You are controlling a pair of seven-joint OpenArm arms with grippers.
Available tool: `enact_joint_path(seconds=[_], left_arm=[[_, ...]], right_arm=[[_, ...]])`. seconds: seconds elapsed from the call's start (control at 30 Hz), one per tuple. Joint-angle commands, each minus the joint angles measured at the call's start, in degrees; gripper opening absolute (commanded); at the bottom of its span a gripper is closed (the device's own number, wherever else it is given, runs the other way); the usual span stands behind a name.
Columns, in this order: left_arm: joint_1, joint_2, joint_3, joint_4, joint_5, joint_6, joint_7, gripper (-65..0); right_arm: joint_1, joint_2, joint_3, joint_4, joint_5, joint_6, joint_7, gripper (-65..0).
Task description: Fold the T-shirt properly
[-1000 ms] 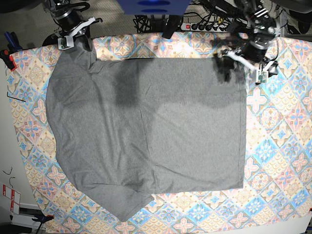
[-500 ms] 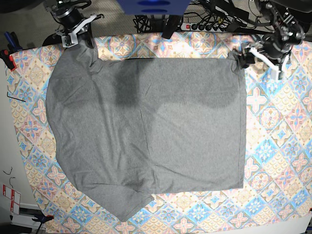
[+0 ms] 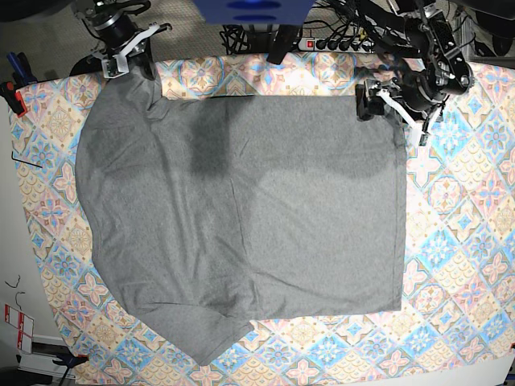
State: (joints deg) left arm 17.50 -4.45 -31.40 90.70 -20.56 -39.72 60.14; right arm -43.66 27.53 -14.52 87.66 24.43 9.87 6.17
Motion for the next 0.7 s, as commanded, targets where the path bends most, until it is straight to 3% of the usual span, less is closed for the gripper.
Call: enact_joint_path(seconds=[0.0, 0.23, 0.37, 0.53, 0.6, 0.67], left_arm=[[-0.05, -0.17, 0.14, 0.78, -0.59, -0.28, -0.05, -0.3], [1.71, -0.78, 0.85, 0.69, -0.50, -0.28, -0.05, -3.0], [1.80, -2.45, 4.98, -2.12, -0.59, -0.28, -0.14, -21.7], [-1.89, -4.30, 5.33, -12.50, -0.59, -0.28, -0.58, -53.4], [-2.51, -5.27, 5.33, -15.49, -0.76, -0.28, -0.58, -60.5], [-2.95, -5.62, 5.42, -15.40, -0.76, -0.28, -0.58, -61.2]], right_arm=[[-0.60, 0.56, 0.24, 0.83, 0.41, 0.29, 1.43, -63.9], [-0.60, 0.47, 0.24, 0.91, 0.41, 0.29, 1.43, -63.9], [-0.60, 0.47, 0.24, 0.91, 0.41, 0.29, 1.43, -63.9], [-0.60, 0.47, 0.24, 0.91, 0.41, 0.29, 1.43, -64.1], [-0.69, 0.47, 0.24, 0.91, 0.41, 0.29, 1.43, -64.2], [-0.69, 0.47, 0.24, 1.00, 0.41, 0.29, 1.43, -64.3]])
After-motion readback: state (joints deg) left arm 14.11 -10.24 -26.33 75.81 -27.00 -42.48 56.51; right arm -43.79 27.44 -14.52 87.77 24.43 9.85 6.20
